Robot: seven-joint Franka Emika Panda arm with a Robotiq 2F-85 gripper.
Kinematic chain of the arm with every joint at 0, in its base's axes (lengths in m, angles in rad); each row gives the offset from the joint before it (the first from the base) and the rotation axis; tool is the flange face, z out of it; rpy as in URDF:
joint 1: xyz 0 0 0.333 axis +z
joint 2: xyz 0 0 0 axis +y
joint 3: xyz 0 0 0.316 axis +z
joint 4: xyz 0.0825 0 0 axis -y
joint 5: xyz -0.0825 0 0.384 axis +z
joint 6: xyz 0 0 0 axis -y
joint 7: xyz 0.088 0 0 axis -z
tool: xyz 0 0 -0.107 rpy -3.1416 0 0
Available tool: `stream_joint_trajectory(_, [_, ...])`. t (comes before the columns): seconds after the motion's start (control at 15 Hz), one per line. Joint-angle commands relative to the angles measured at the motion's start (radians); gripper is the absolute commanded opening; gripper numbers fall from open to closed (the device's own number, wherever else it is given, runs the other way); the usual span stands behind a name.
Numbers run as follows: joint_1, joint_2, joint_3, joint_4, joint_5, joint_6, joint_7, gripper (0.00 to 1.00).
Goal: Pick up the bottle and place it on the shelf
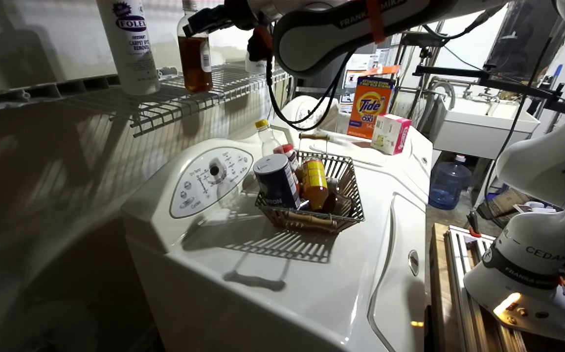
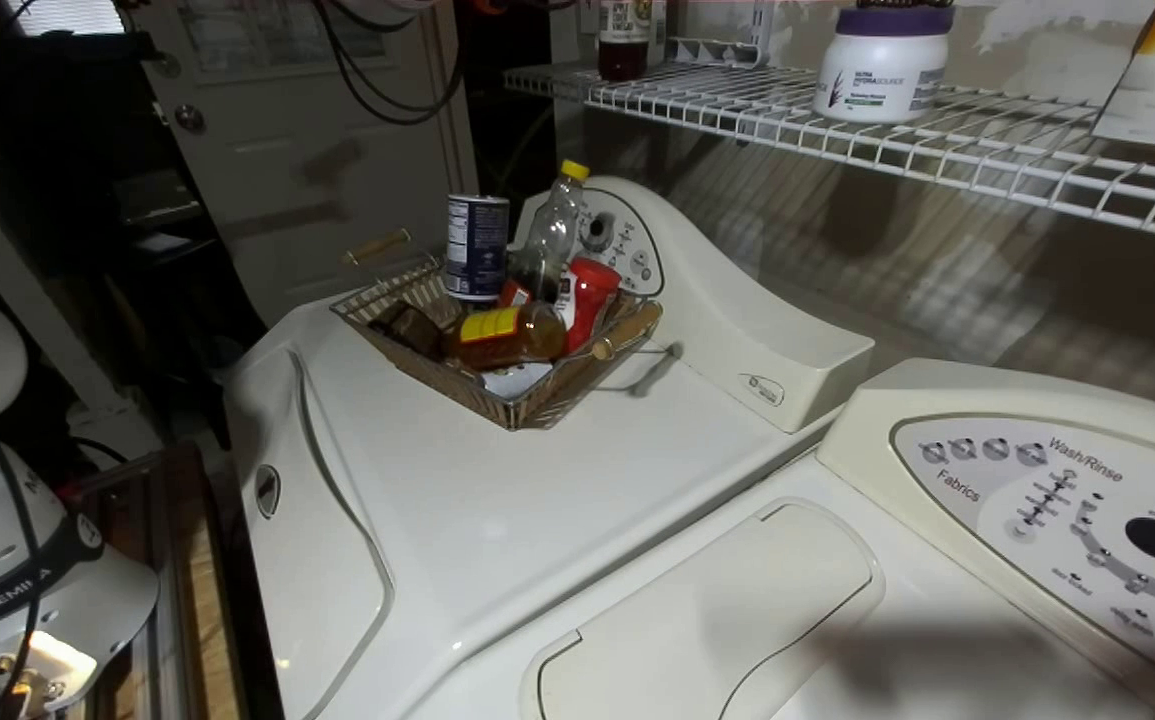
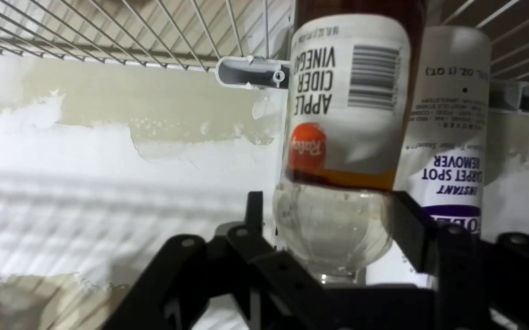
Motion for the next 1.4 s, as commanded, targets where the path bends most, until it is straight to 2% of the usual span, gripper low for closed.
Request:
stream_joint_trajectory(0.0, [-0.064, -0.055, 0.035, 0.085, 0.027, -0.01, 0.021, 0.99])
stream_joint_trajectory(0.13, [-0.07, -0.053, 0.036, 0.095, 0.024, -0.013, 0.022, 1.0])
stream_joint_trajectory(0.47, [-0.043, -0.023, 0.004, 0.078, 0.01, -0.076, 0.024, 1.0])
stream_joint_trajectory(1.0, [0.003, 0.055, -0.004, 0.035, -0.011, -0.164, 0.012, 1.0])
stream_joint_trajectory(1.33, [0.052, 0.067, -0.049, 0.027, -0.035, -0.204, 0.022, 1.0])
